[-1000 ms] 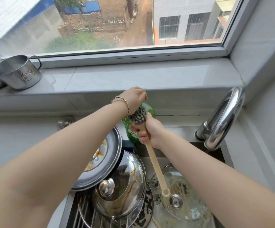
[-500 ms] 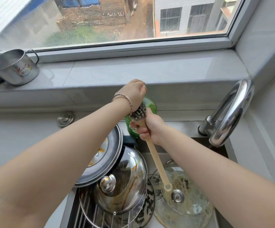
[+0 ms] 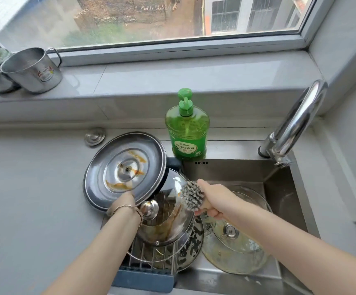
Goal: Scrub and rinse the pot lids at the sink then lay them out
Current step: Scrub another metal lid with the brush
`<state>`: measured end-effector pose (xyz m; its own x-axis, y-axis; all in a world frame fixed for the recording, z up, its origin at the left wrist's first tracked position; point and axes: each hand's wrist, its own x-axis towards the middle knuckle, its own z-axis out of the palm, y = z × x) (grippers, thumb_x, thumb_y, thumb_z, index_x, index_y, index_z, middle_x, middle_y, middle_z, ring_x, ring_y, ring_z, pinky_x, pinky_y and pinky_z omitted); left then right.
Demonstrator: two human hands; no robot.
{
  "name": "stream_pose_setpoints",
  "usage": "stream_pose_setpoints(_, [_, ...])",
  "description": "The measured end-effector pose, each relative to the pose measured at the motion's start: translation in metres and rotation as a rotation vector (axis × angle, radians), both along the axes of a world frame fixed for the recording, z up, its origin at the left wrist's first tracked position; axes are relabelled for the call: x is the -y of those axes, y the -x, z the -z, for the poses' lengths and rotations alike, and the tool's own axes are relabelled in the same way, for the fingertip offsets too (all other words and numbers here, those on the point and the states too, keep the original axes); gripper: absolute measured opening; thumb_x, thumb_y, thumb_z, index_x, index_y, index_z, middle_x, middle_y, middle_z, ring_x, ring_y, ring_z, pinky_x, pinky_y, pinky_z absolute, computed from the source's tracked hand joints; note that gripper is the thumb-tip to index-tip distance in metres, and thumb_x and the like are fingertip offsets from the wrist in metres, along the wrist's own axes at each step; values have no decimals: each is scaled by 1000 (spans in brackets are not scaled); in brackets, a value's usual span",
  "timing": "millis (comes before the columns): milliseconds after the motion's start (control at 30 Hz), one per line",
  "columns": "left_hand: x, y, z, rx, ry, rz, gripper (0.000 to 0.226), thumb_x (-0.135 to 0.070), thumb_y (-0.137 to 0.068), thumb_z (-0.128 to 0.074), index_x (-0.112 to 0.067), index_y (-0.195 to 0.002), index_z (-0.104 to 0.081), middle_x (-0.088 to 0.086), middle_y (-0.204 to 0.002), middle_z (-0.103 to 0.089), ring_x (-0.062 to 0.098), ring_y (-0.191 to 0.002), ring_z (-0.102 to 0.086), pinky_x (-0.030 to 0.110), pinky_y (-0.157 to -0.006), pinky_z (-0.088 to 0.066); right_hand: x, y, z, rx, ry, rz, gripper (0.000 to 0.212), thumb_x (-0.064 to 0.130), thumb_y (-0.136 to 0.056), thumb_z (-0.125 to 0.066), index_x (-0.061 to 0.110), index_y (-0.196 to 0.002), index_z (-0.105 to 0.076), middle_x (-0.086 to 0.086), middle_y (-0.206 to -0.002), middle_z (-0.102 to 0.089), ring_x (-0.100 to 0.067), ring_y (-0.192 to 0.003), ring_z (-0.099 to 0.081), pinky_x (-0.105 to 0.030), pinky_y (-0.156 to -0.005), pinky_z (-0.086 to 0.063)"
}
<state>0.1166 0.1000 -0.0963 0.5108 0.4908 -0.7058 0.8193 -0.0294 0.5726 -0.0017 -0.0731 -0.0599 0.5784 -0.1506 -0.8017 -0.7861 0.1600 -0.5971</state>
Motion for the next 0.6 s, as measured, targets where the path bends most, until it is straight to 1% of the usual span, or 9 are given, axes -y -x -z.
stream_pose_setpoints(67, [-17,4,17,-42,303,-194,49,-16,-92,-53,-3,-137,-37,15,-141,-38,27,-126,-43,32,-99,-40,-2,18,7,-41,82,-33,51,46,-98,-32,8,-83,-62,-5,-60,-68,-9,-30,-30,-14,-36,-21])
stream_pose_setpoints(133, [-28,0,27,-9,602,-325,45,-19,-94,-51,-7,-136,-41,8,-141,-43,21,-128,-45,31,-105,-38,-1,35,12,-72,153,-35,50,47,-97,-32,10,-81,-62,-8,-66,-71,-9,-29,-32,-14,-37,-23])
stream_pose_setpoints(267, [-38,-7,34,103,710,-336,30,-16,-95,-51,-7,-123,-53,2,-127,-56,17,-119,-54,29,-100,-44,7,64,20,-112,146,89,43,46,-97,-34,12,-83,-57,-8,-59,-68,-11,-30,-30,-13,-38,-19])
stream_pose_setpoints(333, [-41,-7,33,125,715,-349,9,-10,-95,-50,-5,-94,-57,1,-105,-60,15,-106,-58,22,-86,-51,11,77,20,-120,145,134,45,47,-96,-37,11,-82,-58,-8,-58,-67,-11,-29,-29,-12,-38,-17])
stream_pose_setpoints(367, [-41,-6,32,149,708,-327,14,-6,-95,-48,-5,-82,-53,2,-95,-60,14,-94,-61,17,-72,-53,12,83,20,-120,148,148,46,48,-95,-38,10,-82,-60,-9,-59,-67,-11,-30,-28,-13,-38,-17])
stream_pose_setpoints(433, [-42,-11,31,179,716,-277,22,0,-94,-44,-6,-74,-48,3,-70,-63,12,-66,-60,15,-46,-51,16,93,20,-127,166,175,49,49,-95,-38,9,-81,-62,-10,-62,-69,-11,-31,-28,-14,-38,-16])
stream_pose_setpoints(467, [-41,-13,26,190,730,-247,22,1,-94,-43,-5,-73,-48,3,-57,-63,12,-60,-59,16,-43,-50,18,97,20,-131,173,191,50,49,-95,-37,8,-81,-63,-10,-63,-69,-11,-31,-28,-14,-39,-17])
stream_pose_setpoints(533, [-39,-10,15,219,779,-216,21,2,-93,-41,-3,-74,-49,9,-55,-62,17,-66,-57,24,-52,-56,19,102,22,-135,177,218,51,49,-96,-36,6,-86,-63,-11,-63,-70,-11,-30,-28,-14,-39,-17])
stream_pose_setpoints(600, [-39,-2,7,221,830,-171,19,3,-93,-38,-1,-79,-51,14,-77,-60,24,-75,-57,34,-76,-56,19,104,23,-129,179,236,51,47,-97,-36,4,-89,-62,-11,-60,-69,-11,-29,-28,-13,-38,-17])
